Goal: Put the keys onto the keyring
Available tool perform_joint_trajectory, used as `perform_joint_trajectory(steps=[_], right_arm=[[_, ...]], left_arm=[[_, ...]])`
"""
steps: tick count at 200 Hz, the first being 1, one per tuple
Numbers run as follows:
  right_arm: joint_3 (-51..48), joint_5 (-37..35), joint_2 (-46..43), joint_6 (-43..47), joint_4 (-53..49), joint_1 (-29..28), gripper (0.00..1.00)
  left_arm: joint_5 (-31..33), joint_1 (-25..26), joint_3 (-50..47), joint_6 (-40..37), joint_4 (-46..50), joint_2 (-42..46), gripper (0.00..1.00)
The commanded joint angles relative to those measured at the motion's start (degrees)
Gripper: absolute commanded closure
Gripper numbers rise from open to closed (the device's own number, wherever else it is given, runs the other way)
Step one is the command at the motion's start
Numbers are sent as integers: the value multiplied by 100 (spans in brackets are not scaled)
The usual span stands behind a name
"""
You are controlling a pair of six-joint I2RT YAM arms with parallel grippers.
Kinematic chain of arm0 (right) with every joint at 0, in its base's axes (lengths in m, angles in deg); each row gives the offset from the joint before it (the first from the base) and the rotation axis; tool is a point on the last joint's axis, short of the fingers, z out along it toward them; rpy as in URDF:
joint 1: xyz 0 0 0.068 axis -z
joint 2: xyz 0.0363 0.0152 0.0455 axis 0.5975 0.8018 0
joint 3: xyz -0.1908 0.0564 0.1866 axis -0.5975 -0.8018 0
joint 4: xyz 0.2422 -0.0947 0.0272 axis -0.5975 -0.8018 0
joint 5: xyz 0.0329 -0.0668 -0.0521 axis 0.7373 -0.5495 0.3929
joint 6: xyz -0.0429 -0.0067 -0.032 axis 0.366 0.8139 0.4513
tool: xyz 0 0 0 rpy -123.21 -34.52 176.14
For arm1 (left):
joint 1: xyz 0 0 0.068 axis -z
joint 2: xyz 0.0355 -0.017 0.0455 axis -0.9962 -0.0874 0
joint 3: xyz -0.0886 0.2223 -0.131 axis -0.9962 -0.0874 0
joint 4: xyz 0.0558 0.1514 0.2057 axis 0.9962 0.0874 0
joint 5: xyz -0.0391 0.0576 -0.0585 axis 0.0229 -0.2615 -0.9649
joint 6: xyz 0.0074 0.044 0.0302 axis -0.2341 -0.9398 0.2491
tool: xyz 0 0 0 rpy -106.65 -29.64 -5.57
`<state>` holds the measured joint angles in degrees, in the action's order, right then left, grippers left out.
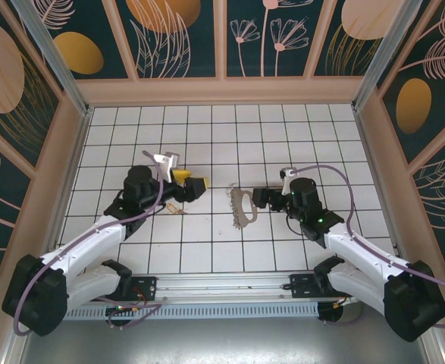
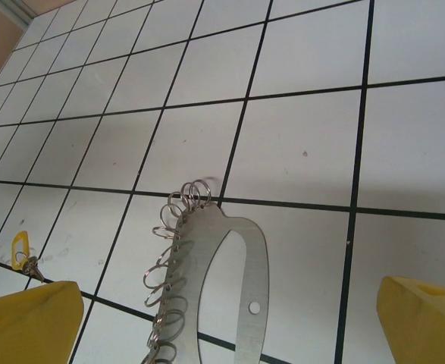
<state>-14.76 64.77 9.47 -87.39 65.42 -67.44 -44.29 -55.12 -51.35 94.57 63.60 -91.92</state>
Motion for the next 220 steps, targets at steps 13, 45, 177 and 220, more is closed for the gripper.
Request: perform_joint_trajectory(steps=[13, 45, 177, 220], right_arm=[[-341, 35, -344, -202, 104, 74, 1], [-491, 269, -427, -117, 292, 207, 1], [-1176, 524, -882, -66, 851, 279, 1], [-1179, 485, -884, -65, 872, 288, 1]], left_arm=[[956, 719, 382, -336, 823, -215, 1], [1516, 1169, 701, -356, 1219, -884, 2], [1948, 1951, 2080, -792, 2045, -2952, 66], [2031, 2118, 2415, -1001, 2413, -3397, 68]])
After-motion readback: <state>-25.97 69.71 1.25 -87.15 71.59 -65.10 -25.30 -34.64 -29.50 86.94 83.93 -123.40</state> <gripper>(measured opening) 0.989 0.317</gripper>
